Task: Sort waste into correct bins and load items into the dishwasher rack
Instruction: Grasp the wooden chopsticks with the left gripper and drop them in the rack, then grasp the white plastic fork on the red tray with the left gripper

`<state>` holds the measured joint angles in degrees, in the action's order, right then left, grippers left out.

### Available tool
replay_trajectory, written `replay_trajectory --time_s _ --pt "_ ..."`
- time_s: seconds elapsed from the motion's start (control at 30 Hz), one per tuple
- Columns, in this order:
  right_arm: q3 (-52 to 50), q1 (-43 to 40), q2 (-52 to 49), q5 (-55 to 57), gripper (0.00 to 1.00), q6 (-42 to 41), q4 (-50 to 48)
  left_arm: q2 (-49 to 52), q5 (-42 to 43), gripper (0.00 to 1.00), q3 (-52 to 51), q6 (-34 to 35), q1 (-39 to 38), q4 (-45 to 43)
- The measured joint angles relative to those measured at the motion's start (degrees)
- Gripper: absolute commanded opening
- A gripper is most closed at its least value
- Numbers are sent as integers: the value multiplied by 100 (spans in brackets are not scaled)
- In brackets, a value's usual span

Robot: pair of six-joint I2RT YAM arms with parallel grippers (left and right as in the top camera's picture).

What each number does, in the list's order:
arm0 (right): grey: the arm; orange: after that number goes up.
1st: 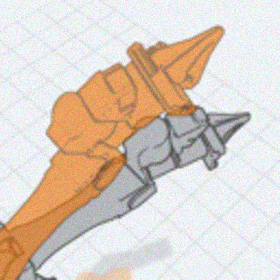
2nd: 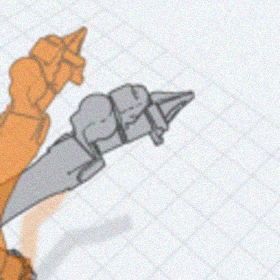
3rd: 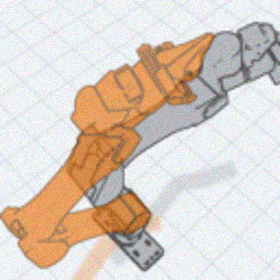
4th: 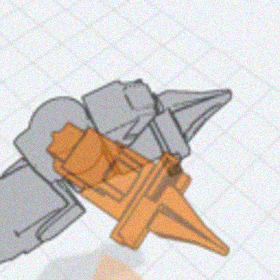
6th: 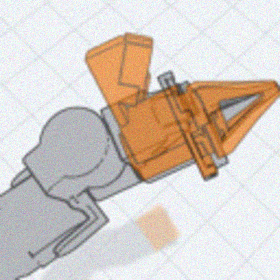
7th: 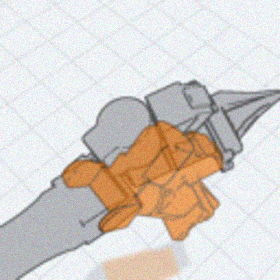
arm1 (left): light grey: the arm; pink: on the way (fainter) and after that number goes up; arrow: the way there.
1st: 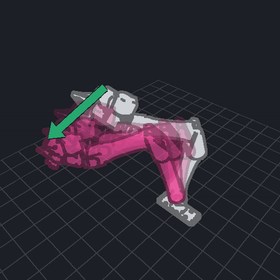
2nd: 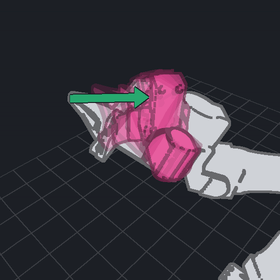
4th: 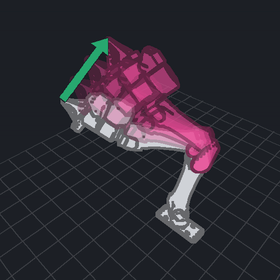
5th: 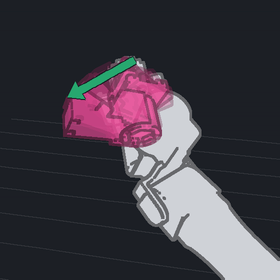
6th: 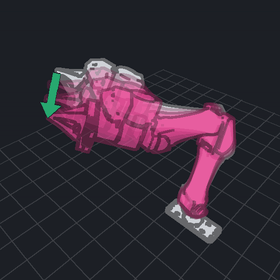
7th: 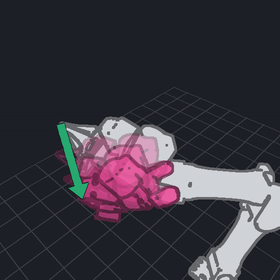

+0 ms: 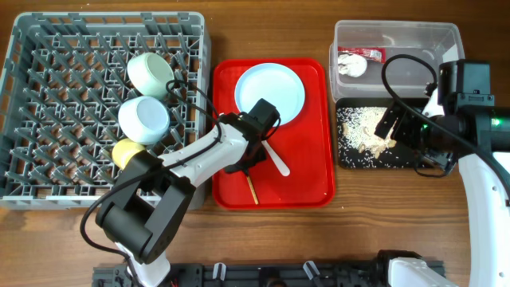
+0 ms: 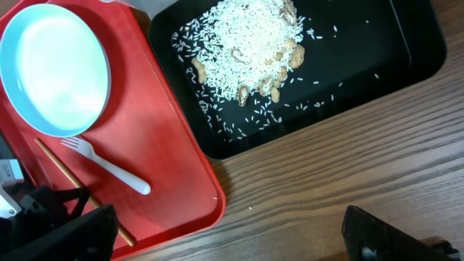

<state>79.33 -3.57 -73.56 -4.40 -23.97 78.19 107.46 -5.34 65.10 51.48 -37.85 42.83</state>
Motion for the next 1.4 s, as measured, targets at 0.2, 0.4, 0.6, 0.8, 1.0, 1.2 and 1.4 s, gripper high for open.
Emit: replay_trajectory --time_s 0.2,0.4,0.6,0.8,1.0,1.2,1.4 --pt "0 0 0 0 100 0 24 -553 92 4 74 -678 140 131" --pt "0 0 0 0 100 24 24 -2236 -118 4 409 -2236 730 125" --pt "0 0 0 0 100 24 24 -2651 -334 4 420 -3790 1596 44" --pt "0 0 0 0 100 26 22 -2166 -544 8 420 -4354 2374 35" --pt "0 0 0 0 100 28 24 -1626 -557 65 420 -4459 2549 -280" --pt "0 0 0 0 100 70 22 -1626 -505 68 420 -4328 2546 -262" --pt "0 0 0 0 100 87 15 -1626 1051 78 420 -3329 2039 -295"
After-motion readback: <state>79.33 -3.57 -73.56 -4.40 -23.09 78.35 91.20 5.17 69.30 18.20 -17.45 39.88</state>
